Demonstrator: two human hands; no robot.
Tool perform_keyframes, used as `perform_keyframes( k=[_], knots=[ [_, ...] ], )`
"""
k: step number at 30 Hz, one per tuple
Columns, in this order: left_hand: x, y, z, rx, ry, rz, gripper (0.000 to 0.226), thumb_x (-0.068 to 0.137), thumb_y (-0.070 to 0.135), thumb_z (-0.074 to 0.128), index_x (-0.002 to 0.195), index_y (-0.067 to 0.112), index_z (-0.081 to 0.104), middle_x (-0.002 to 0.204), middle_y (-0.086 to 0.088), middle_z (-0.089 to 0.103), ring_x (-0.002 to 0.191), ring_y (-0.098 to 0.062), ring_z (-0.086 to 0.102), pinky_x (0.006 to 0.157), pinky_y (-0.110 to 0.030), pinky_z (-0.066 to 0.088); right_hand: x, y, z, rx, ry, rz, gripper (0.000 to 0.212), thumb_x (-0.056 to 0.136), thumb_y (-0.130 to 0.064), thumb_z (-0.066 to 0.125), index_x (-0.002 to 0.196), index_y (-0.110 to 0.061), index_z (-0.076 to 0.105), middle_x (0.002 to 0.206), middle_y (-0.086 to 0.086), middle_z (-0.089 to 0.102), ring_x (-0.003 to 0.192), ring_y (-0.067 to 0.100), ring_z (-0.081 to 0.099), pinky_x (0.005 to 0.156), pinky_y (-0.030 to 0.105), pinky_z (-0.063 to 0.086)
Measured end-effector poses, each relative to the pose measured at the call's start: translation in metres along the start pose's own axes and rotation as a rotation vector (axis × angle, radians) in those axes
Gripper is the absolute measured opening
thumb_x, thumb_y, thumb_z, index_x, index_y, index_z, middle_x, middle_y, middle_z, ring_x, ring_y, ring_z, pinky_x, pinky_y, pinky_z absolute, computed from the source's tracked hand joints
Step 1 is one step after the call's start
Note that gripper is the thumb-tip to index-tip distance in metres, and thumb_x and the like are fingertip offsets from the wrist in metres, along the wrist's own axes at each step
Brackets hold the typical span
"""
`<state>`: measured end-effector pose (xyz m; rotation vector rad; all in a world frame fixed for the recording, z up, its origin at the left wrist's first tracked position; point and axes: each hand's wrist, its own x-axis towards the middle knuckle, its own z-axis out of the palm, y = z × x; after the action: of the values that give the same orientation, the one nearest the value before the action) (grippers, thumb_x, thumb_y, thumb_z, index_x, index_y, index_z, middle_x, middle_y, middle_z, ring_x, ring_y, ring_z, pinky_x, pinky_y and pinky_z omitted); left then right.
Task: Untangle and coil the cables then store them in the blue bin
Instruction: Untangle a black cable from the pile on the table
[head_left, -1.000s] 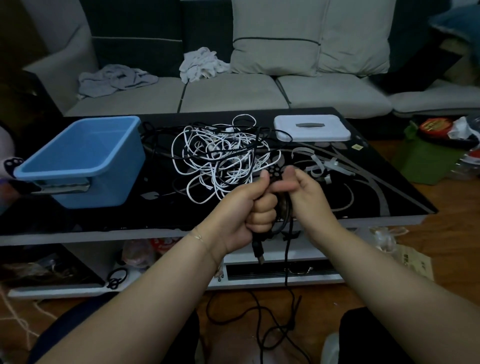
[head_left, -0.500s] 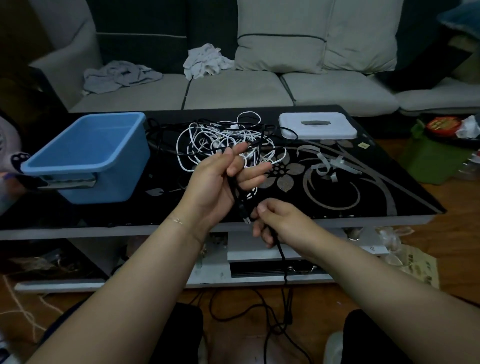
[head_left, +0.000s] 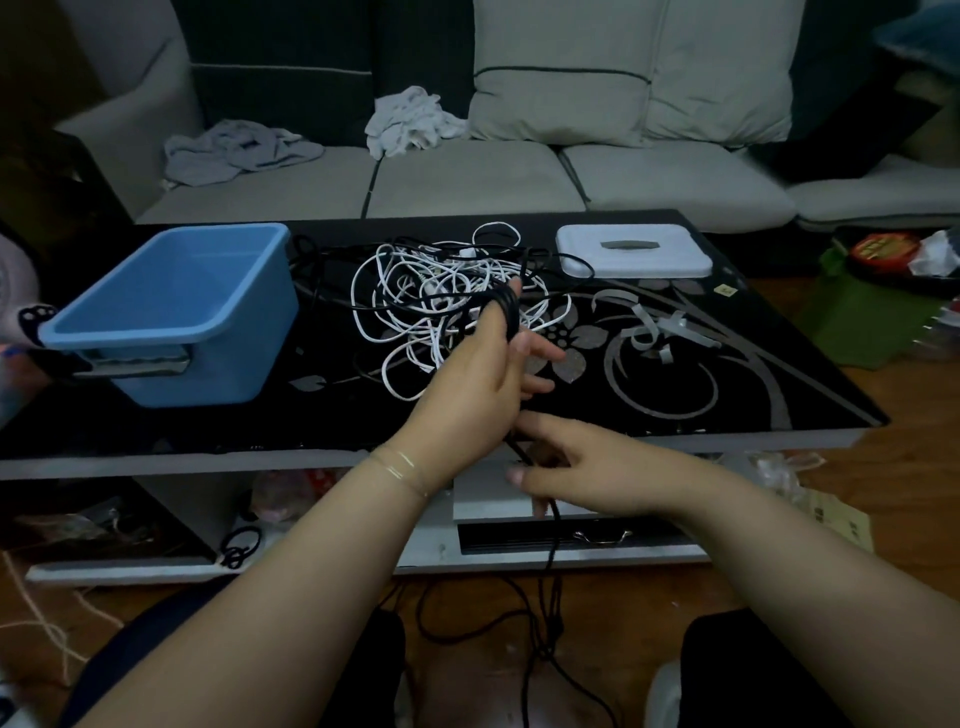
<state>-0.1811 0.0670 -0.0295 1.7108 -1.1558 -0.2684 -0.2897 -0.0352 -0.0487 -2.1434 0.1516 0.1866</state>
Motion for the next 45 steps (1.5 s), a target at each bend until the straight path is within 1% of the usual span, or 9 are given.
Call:
perform_keyframes(
  k=[3, 6, 14, 19, 22, 26, 33, 37, 45],
  knots=[
    [0.000, -0.003, 0.002, 0.332, -0.104, 0.052, 0.055, 0.103, 0.025, 0.033, 0.152, 0.025, 0.007, 0.114, 0.013, 0.066, 0.088, -0.014, 0.069, 0.082, -0.036, 0.054, -0.005, 0.001, -0.004, -0.046, -0.042, 0.004, 0.023, 0.098, -0.020, 0.049, 0.112, -0.037, 0.048, 0.069, 0.000, 0.057, 0.059, 0.003, 0.056, 0.061, 0.027, 0.048],
    [0.003, -0.008, 0.004, 0.559, -0.194, 0.040, 0.048, 0.103, 0.029, 0.034, 0.148, 0.019, 0.020, 0.110, -0.002, 0.070, 0.099, -0.031, 0.065, 0.083, -0.042, 0.050, -0.007, -0.004, -0.009, -0.221, 0.183, -0.046, 0.026, 0.097, -0.022, 0.050, 0.074, -0.033, 0.052, 0.061, -0.007, 0.053, 0.053, 0.001, 0.049, 0.057, 0.026, 0.042],
    [-0.002, 0.005, 0.010, 0.026, -0.337, -0.128, 0.039, 0.104, 0.035, 0.028, 0.085, 0.018, 0.057, 0.049, 0.009, 0.056, 0.046, -0.002, 0.050, 0.054, -0.022, 0.042, -0.016, -0.010, -0.028, -0.618, 0.555, 0.044, 0.041, 0.067, -0.063, 0.053, 0.065, -0.022, 0.058, 0.057, -0.006, 0.056, 0.058, 0.006, 0.052, 0.057, 0.030, 0.040],
    [-0.001, 0.010, 0.004, -0.265, -0.405, -0.302, 0.051, 0.101, 0.048, 0.023, 0.081, 0.012, 0.053, 0.046, 0.011, 0.030, 0.039, -0.004, 0.023, 0.041, -0.018, 0.020, -0.014, 0.001, -0.043, -0.187, 0.361, -0.079, 0.016, 0.083, -0.037, 0.066, 0.086, -0.021, 0.061, 0.079, 0.000, 0.064, 0.071, 0.009, 0.057, 0.070, 0.035, 0.048],
    [-0.004, 0.005, 0.001, -0.178, -0.533, -0.263, 0.045, 0.098, 0.043, 0.043, 0.091, 0.000, 0.049, 0.054, 0.005, 0.033, 0.042, -0.008, 0.028, 0.042, -0.022, 0.024, -0.015, 0.004, -0.049, -0.085, 0.358, -0.181, 0.006, 0.093, -0.014, 0.058, 0.091, -0.014, 0.052, 0.075, 0.003, 0.055, 0.067, 0.004, 0.049, 0.062, 0.021, 0.041],
    [-0.008, 0.003, 0.008, -0.100, -0.613, -0.241, 0.030, 0.101, 0.023, 0.048, 0.105, -0.007, 0.046, 0.051, 0.002, 0.043, 0.034, -0.007, 0.040, 0.038, -0.018, 0.032, -0.010, 0.004, -0.040, -0.092, 0.459, -0.222, 0.008, 0.094, -0.019, 0.055, 0.094, -0.025, 0.050, 0.075, 0.004, 0.061, 0.070, 0.020, 0.056, 0.064, 0.031, 0.045],
    [-0.007, 0.013, 0.006, -0.453, -0.446, -0.284, 0.048, 0.106, 0.029, 0.024, 0.070, 0.004, 0.042, 0.037, 0.005, 0.040, 0.029, -0.007, 0.021, 0.040, -0.019, 0.016, 0.001, 0.002, -0.033, 0.001, 0.644, -0.288, 0.017, 0.095, -0.019, 0.055, 0.083, -0.029, 0.047, 0.070, -0.020, 0.060, 0.064, -0.004, 0.054, 0.061, 0.013, 0.042],
    [-0.003, 0.010, 0.005, -0.572, -0.488, -0.342, 0.058, 0.104, 0.030, 0.018, 0.057, 0.007, 0.042, 0.037, 0.004, 0.034, 0.030, -0.008, 0.017, 0.040, -0.018, 0.013, 0.006, 0.001, -0.026, 0.248, 0.665, -0.335, 0.016, 0.095, -0.010, 0.052, 0.083, -0.020, 0.048, 0.067, -0.011, 0.057, 0.058, -0.004, 0.053, 0.052, 0.012, 0.044],
    [-0.005, -0.008, 0.006, -0.724, -0.532, -0.335, 0.037, 0.093, 0.036, 0.036, 0.100, 0.003, 0.050, 0.050, 0.001, 0.044, 0.037, -0.006, 0.024, 0.040, -0.018, 0.022, 0.014, 0.001, -0.017, 0.552, 0.652, -0.279, 0.012, 0.095, -0.007, 0.051, 0.084, -0.011, 0.050, 0.057, -0.007, 0.054, 0.052, 0.000, 0.051, 0.054, 0.014, 0.046]
  ],
)
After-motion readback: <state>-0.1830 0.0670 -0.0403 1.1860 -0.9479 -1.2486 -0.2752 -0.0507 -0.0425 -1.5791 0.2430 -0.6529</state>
